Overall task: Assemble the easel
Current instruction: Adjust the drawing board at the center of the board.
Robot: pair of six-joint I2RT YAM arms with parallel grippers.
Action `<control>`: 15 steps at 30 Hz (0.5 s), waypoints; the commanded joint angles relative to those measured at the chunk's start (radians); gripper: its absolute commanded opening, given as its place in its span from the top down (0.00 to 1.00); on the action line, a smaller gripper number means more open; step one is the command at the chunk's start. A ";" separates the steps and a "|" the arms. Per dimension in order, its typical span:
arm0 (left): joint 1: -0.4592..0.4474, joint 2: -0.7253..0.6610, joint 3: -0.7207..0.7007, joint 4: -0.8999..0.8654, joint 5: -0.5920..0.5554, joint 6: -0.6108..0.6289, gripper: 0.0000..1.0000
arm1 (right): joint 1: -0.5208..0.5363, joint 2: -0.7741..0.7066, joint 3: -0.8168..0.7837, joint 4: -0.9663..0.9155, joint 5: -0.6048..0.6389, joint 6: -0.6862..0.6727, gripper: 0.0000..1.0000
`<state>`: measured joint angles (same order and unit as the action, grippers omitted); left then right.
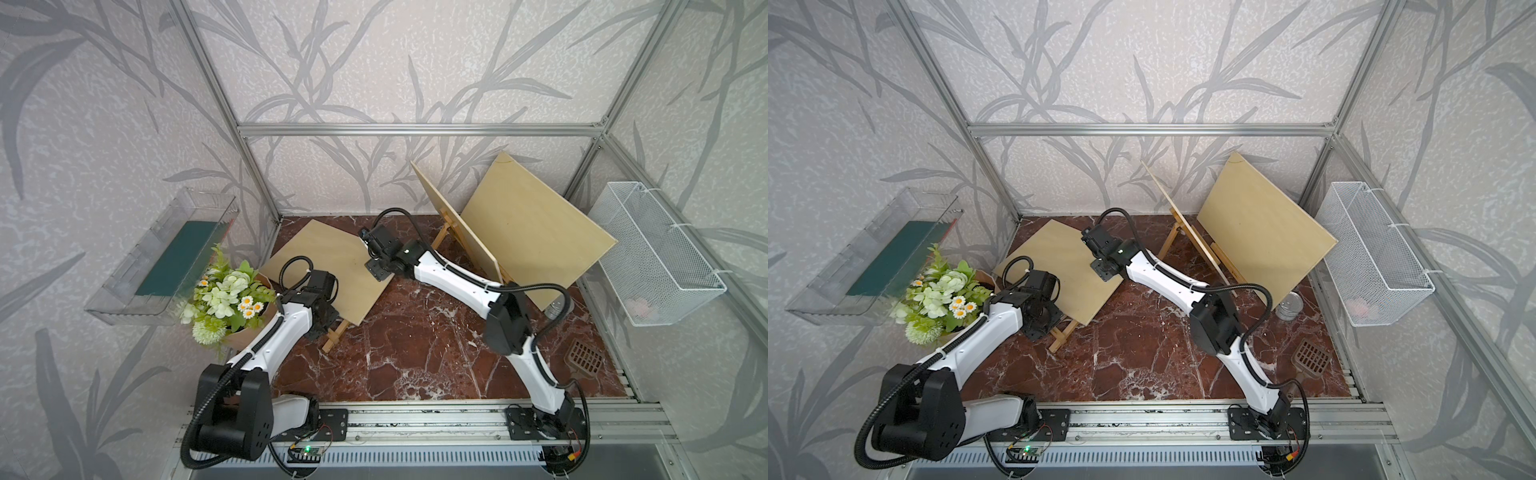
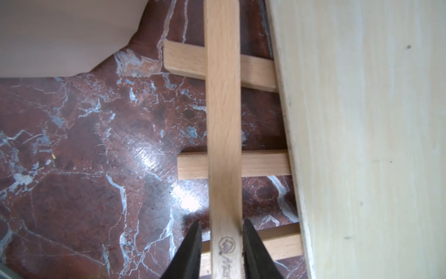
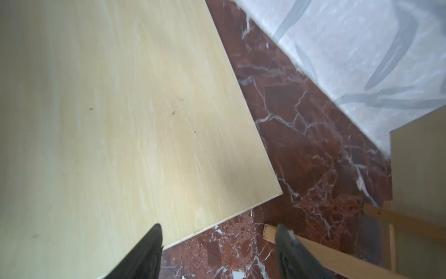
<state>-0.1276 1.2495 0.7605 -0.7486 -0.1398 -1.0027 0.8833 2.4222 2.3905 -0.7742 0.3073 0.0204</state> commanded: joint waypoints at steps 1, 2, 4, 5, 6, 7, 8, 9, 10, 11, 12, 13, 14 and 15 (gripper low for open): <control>0.008 -0.046 -0.021 -0.045 -0.048 -0.004 0.69 | -0.032 0.252 0.362 -0.286 0.000 0.082 0.24; 0.008 -0.055 -0.025 -0.045 -0.051 -0.005 0.68 | -0.049 0.308 0.436 -0.296 -0.008 0.122 0.20; 0.008 -0.068 -0.031 -0.040 -0.056 -0.004 0.69 | -0.090 0.319 0.407 -0.249 -0.066 0.194 0.09; 0.008 -0.073 -0.033 -0.038 -0.058 -0.004 0.68 | -0.108 0.310 0.372 -0.218 -0.089 0.222 0.06; 0.007 -0.077 -0.035 -0.036 -0.059 -0.004 0.69 | -0.124 0.297 0.328 -0.179 -0.112 0.230 0.05; 0.008 -0.079 -0.036 -0.036 -0.062 -0.004 0.69 | -0.133 0.284 0.289 -0.149 -0.117 0.231 0.05; 0.008 -0.081 -0.037 -0.035 -0.066 -0.005 0.69 | -0.142 0.274 0.254 -0.120 -0.121 0.226 0.04; 0.008 -0.081 -0.039 -0.036 -0.066 -0.009 0.68 | -0.149 0.274 0.244 -0.109 -0.131 0.217 0.04; 0.008 -0.079 -0.039 -0.035 -0.066 -0.010 0.69 | -0.156 0.278 0.248 -0.110 -0.144 0.211 0.04; 0.008 -0.078 -0.040 -0.035 -0.066 -0.013 0.69 | -0.163 0.290 0.257 -0.113 -0.155 0.205 0.03; 0.007 -0.075 -0.042 -0.035 -0.064 -0.017 0.68 | -0.167 0.304 0.272 -0.121 -0.166 0.201 0.04; 0.007 -0.072 -0.042 -0.035 -0.062 -0.019 0.68 | -0.172 0.322 0.293 -0.129 -0.179 0.196 0.03; 0.008 -0.067 -0.044 -0.033 -0.059 -0.021 0.68 | -0.177 0.343 0.318 -0.139 -0.192 0.196 0.03; 0.008 -0.063 -0.046 -0.035 -0.058 -0.027 0.69 | -0.183 0.363 0.342 -0.148 -0.213 0.195 0.03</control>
<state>-0.1276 1.1816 0.7292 -0.7559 -0.1654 -1.0073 0.6956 2.7247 2.6862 -0.8612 0.1497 0.2157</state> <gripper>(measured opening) 0.315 0.968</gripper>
